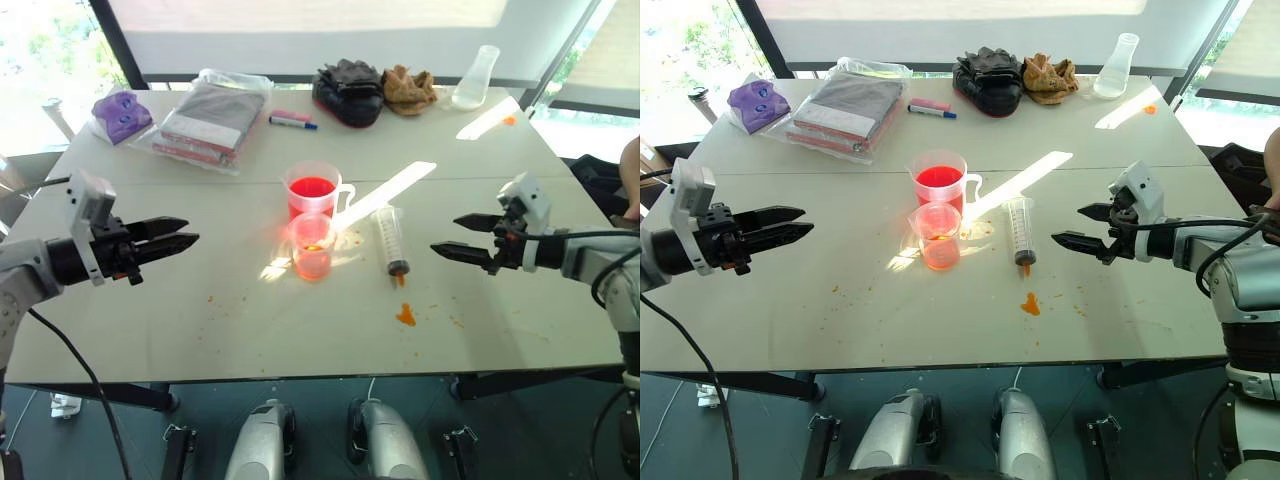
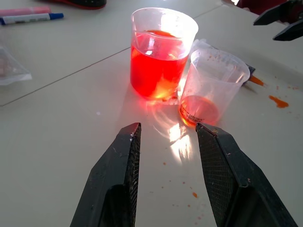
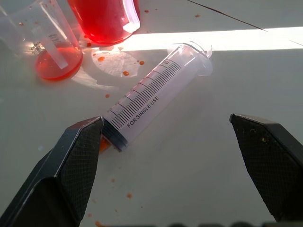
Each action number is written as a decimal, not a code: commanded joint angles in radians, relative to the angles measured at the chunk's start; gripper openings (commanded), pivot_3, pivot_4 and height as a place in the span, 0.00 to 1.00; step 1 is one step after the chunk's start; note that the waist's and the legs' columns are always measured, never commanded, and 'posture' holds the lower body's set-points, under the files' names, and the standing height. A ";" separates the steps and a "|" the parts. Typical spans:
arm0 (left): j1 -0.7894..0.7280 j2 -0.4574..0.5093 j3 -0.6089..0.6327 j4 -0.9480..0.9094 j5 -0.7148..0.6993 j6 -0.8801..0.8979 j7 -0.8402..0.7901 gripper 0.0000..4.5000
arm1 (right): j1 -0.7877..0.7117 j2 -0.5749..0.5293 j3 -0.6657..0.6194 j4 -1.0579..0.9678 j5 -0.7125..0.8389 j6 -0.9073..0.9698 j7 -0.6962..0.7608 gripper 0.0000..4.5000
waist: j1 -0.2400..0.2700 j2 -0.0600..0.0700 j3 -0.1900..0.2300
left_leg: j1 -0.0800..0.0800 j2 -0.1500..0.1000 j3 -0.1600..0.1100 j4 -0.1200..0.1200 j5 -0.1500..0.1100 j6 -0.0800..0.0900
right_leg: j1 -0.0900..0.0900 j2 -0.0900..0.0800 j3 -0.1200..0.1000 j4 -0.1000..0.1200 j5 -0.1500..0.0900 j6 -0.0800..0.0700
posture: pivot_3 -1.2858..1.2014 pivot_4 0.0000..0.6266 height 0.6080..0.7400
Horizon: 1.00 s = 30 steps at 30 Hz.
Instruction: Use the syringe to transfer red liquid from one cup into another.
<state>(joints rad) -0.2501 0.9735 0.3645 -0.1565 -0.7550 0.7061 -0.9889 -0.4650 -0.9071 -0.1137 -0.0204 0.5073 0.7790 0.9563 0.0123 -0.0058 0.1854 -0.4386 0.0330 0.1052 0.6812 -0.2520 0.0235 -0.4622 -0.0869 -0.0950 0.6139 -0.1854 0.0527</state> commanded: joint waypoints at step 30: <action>-0.403 -0.077 -0.159 -0.069 -0.029 0.113 -0.123 0.43 | -1.020 0.408 0.556 1.249 -0.473 0.194 0.166 0.99 | -0.036 0.000 0.000 | -0.004 -0.001 0.001 0.002 0.000 0.001 | -0.004 0.003 0.002 0.003 0.004 0.007 | 0.52 0.24 1.00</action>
<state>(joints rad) -0.6754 0.8862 0.1379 -0.1734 -0.7532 0.8087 -1.1381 -1.4319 -0.5171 0.4539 1.1959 0.0673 1.0000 1.1131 -0.0239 -0.0056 0.1856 -0.4428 0.0320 0.1062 0.6829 -0.2515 0.0241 -0.4662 -0.0837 -0.0921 0.6168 -0.1815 0.0599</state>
